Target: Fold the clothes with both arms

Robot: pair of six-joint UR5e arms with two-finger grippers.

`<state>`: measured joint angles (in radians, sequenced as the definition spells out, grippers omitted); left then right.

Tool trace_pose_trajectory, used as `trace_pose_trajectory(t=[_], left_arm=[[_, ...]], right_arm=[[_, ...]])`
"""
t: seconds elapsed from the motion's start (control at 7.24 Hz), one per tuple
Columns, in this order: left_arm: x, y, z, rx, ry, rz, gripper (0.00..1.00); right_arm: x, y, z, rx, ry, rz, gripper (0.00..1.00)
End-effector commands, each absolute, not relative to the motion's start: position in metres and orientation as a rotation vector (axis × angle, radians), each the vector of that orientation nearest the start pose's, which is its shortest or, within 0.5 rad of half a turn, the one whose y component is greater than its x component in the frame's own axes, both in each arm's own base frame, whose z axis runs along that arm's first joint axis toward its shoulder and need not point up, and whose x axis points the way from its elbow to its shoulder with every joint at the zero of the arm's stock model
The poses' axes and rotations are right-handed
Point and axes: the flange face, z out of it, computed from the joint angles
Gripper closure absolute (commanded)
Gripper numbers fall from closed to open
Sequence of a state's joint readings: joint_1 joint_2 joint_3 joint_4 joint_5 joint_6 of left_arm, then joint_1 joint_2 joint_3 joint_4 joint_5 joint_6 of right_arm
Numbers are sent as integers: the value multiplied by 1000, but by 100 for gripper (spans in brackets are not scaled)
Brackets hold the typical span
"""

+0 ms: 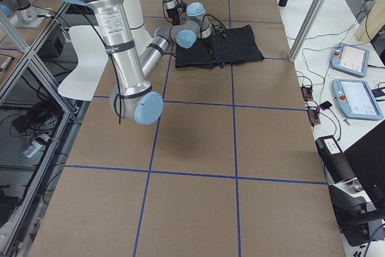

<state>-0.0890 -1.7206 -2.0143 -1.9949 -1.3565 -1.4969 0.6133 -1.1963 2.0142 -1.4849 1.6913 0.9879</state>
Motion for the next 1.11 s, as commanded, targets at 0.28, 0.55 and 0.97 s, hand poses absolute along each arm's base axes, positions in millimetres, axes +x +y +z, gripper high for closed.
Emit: trace_pose_trajectory(t=[0.28, 0.55, 0.97], left_arm=[[515, -191, 329, 261, 995, -105, 45], [516, -191, 330, 259, 994, -103, 81], [507, -194, 329, 263, 999, -108, 100]], right_arm=[[-393, -422, 255, 414, -809, -30, 0], [-397, -419, 254, 411, -811, -38, 0], [-413, -406, 251, 403, -818, -28, 0]])
